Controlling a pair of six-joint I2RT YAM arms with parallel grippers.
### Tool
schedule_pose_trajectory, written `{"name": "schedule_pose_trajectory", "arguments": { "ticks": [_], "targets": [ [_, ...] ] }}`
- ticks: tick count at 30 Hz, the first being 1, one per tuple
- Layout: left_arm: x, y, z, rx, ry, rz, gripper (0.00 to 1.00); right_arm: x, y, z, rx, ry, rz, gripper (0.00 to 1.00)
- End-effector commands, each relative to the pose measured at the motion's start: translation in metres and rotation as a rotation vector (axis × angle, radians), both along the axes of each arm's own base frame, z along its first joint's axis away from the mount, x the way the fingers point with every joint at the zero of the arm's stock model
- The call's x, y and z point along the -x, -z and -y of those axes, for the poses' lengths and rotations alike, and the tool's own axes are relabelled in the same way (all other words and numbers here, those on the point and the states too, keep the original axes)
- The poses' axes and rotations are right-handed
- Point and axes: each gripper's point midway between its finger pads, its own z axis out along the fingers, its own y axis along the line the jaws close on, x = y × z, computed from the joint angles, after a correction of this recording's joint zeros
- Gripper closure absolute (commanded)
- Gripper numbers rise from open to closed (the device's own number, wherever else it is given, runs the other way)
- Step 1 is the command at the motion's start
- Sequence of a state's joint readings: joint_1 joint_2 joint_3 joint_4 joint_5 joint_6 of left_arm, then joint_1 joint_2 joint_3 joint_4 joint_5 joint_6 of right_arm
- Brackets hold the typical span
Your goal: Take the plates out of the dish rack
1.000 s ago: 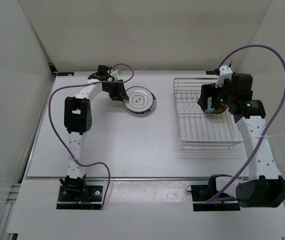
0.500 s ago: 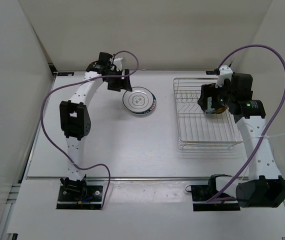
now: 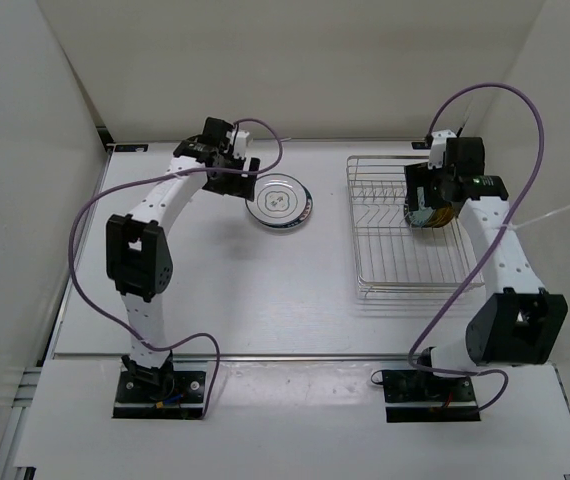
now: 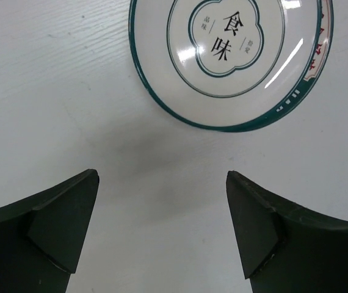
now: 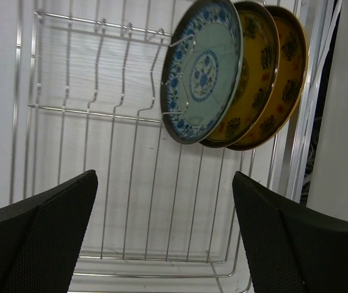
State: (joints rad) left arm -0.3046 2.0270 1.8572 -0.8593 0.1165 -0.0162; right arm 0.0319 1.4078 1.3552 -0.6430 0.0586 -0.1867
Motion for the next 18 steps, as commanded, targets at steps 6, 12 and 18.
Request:
{"name": "schedule_pose_trajectory", "arguments": {
  "ticks": [6,12,18],
  "targets": [
    [-0.010,-0.072,-0.032,0.063,-0.032,0.201,0.06,-0.025,-0.021,0.012,0.017,0.035,0.082,0.08],
    [-0.020,-0.075,-0.028,0.098,-0.025,0.197,0.06,-0.035,-0.012,0.025,0.087,0.059,0.070,0.08],
    [-0.012,-0.080,-0.028,0.109,-0.027,0.193,0.05,-0.056,0.013,0.039,0.122,0.082,0.025,0.10]
  ]
}}
